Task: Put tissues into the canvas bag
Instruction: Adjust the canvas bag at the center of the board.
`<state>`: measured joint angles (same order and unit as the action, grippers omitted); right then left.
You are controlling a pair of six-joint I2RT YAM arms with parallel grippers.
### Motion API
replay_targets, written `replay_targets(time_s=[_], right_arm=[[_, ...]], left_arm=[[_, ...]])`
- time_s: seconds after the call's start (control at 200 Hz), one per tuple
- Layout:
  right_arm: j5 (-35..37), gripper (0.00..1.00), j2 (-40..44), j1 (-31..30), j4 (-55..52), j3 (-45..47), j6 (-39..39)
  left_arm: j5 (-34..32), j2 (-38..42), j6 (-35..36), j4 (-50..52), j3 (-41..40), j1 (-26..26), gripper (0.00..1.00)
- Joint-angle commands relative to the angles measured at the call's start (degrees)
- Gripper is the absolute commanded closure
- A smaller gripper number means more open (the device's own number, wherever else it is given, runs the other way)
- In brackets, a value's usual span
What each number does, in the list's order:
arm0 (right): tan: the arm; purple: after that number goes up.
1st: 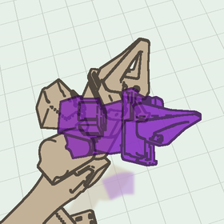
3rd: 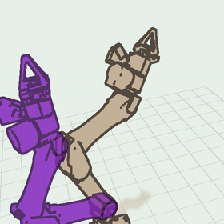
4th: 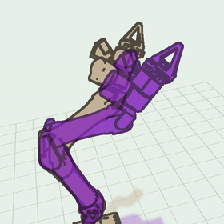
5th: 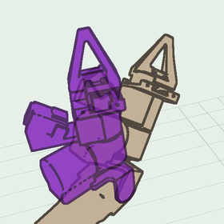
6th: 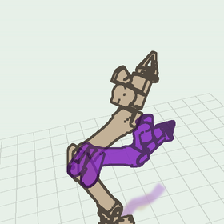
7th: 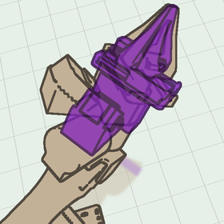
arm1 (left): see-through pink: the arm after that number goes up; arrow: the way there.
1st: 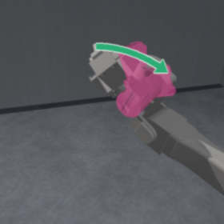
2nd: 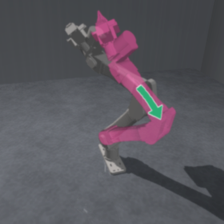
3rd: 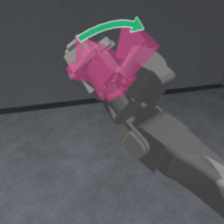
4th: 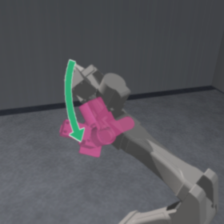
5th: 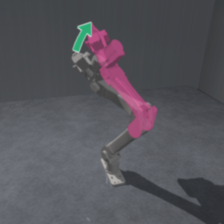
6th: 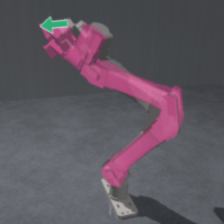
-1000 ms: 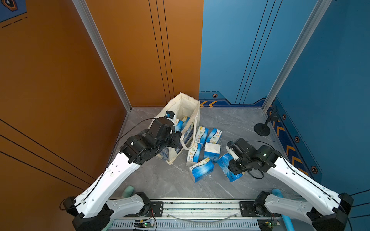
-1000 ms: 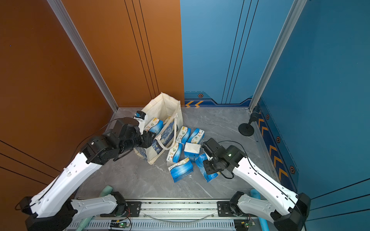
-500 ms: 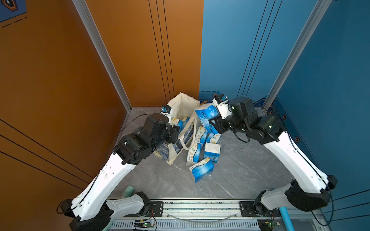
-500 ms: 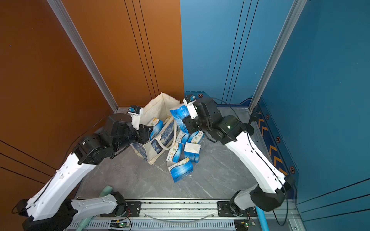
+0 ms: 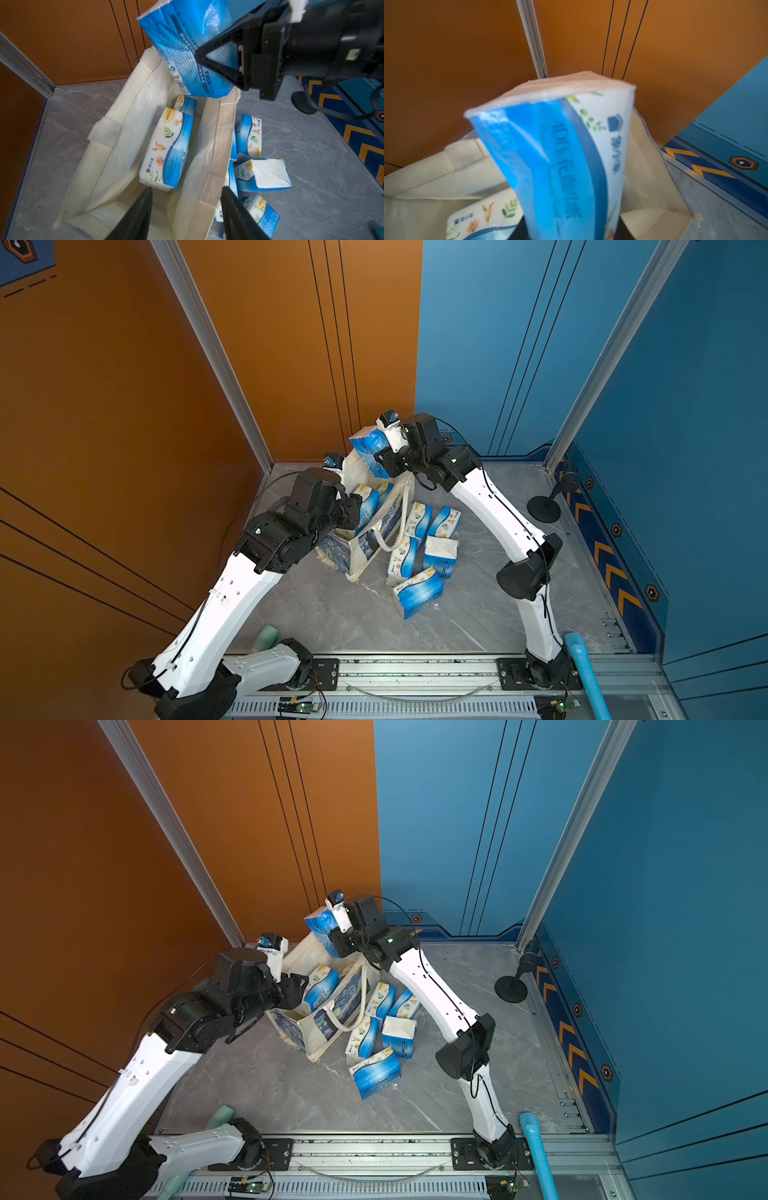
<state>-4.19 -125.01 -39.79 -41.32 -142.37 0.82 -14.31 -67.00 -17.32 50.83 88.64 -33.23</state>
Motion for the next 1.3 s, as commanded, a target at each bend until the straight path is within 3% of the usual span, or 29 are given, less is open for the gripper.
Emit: replay_targets(time_s=[0.0,0.461,0.591,0.866,1.041,1.297], right_arm=[[3.3,0.65,-1.9,0.9,1.5,-2.0,-2.1],[16.8,0.65,-6.4,0.0,-6.9,-2.5,-8.6],[20.6,0.65,-6.8,-3.0,-10.0,-2.4,-12.2],[21.3,0.64,-6.4,-4.1,-12.2,-2.7,-14.5],[21.3,0.64,-5.9,-4.0,-12.3,-2.8,-14.9],[20.5,0.64,-5.9,-4.2,-12.5,-2.9,-14.7]], left_arm=[[2.0,-1.0,1.4,0.7,1.4,1.0,0.45],[-1.9,-6.6,4.1,1.3,3.0,6.0,0.47],[-5.5,-8.6,5.0,2.6,5.0,6.4,0.48],[-9.7,-11.4,4.9,4.5,6.1,12.8,0.42],[-5.4,-14.0,5.8,5.3,6.3,19.2,0.37],[3.4,-18.8,7.0,5.2,8.4,23.2,0.3]])
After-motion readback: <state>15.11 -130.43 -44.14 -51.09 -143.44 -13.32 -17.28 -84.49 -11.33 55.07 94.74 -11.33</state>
